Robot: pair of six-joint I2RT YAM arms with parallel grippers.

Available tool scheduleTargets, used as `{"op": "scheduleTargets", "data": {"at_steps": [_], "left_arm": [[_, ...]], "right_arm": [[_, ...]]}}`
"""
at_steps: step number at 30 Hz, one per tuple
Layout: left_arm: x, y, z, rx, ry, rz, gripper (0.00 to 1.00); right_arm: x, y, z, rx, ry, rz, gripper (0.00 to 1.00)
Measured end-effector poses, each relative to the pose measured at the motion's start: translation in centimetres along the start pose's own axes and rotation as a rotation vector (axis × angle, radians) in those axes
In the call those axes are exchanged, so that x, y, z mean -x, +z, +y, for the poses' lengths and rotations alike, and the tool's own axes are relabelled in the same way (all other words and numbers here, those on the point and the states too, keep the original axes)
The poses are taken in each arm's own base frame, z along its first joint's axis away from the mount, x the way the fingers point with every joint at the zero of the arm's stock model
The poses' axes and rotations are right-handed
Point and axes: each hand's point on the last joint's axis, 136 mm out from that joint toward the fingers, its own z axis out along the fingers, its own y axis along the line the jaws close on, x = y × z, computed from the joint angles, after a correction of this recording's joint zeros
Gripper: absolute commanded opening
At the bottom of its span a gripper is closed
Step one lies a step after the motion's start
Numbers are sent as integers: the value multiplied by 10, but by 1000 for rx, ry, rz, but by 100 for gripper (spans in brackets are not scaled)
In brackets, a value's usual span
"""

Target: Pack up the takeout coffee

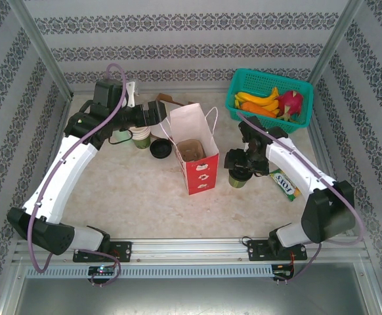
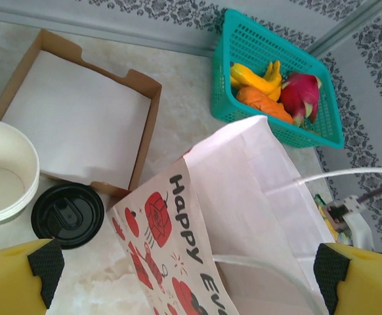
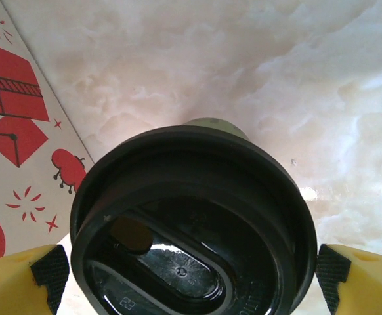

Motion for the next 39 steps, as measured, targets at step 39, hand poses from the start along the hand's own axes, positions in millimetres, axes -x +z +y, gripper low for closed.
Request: {"op": "scheduleTargets", "data": {"at_steps": [39], "left_arm": [[-12,5,2,-7,43,49,100]], "right_arm": [[-6,14,-4,-132,-60,174,98]]}}
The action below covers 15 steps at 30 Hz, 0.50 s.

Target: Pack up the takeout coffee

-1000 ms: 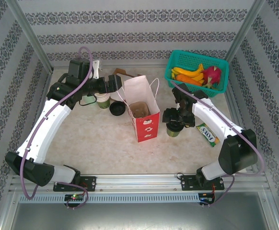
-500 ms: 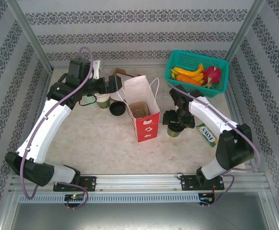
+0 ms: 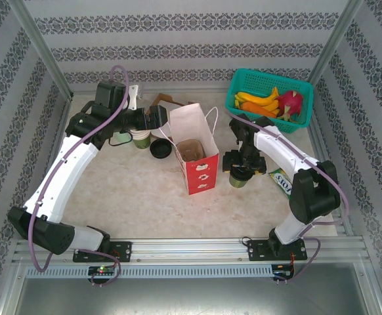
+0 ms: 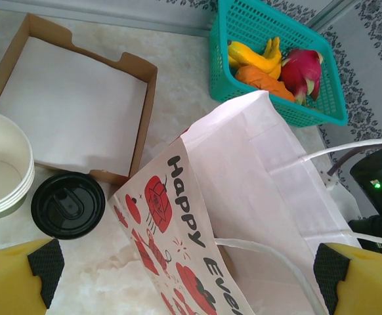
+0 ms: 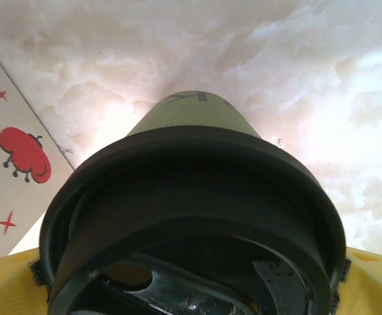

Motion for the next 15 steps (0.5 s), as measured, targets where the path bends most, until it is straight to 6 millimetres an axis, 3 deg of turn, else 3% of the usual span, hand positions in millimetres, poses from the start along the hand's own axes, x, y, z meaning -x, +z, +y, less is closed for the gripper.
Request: {"op": "scheduleTargets", "data": {"at_steps": [15], "left_arm": [[-5,10,4,6,8,34,100]], "right_arm": [[3,2,1,-23,-44,47,98]]}}
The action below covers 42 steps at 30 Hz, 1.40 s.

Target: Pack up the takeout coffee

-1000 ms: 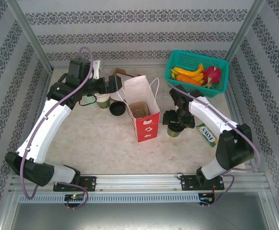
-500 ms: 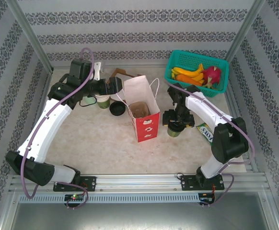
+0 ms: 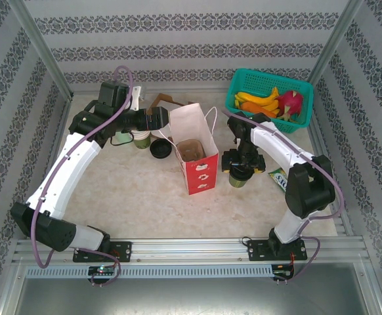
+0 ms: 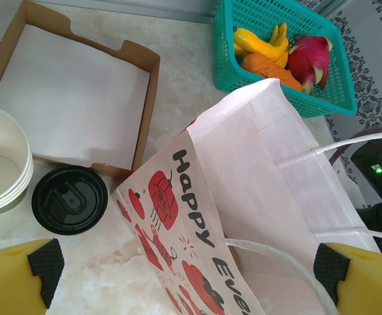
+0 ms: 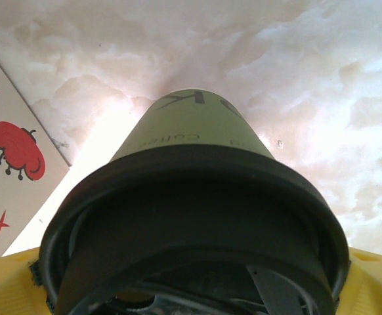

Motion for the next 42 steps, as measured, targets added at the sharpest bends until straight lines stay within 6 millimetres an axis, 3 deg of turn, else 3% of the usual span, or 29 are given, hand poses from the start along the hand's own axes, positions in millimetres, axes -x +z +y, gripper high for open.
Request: {"op": "scheduleTargets", "data": {"at_steps": [6,16,30,42], "left_arm": [[-2,0,1,3,-2,9,100],[-5,0,-1,-11,0,22,100],[-7,-1,-8,-49,2,38,100],[3,-35,-36,-122,35,57,62]], "right_arm": [[2,3,-4,-9,7,12,97],[2,5,-5,-11,-2,13,73],[-2,0,-10,-1,-25,-8,68],[-12,-29,-19,-3,-42,-94,66]]}}
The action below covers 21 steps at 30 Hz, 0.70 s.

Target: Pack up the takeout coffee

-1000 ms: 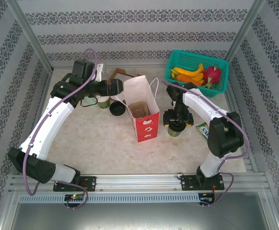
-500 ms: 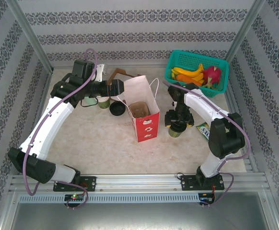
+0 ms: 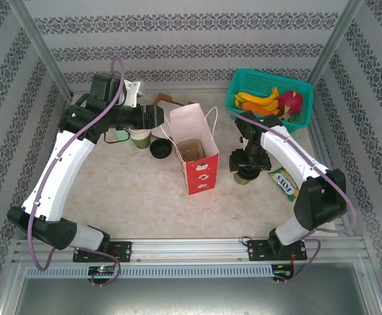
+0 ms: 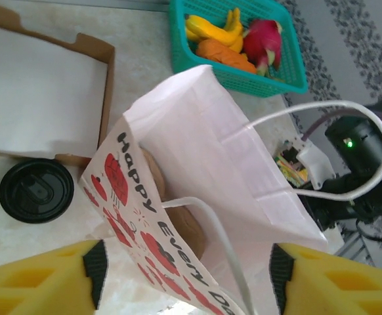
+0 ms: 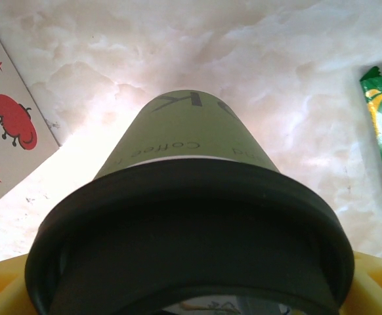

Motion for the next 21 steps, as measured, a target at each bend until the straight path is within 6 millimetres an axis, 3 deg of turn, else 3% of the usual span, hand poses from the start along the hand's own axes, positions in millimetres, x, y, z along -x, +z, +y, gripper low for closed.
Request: {"op": "scheduleTargets", "data": {"at_steps": [5,9,14,21], "left_arm": [[-9,10,-8,-66,-12,71,51],[-15,21,-6,-80,-24,120,28],[-18,22,-10,-110,-27,139,0],[-19,21,-15,-138,-35,148,0]], "right_arm": [[-8,-15,-7,-3,6,-22,64],[-15,-33,-9,5,6,-50,62],[-25,-54,-12,17,6,-73,61],[-33,-104,-7,82,-2,-142,60]]}}
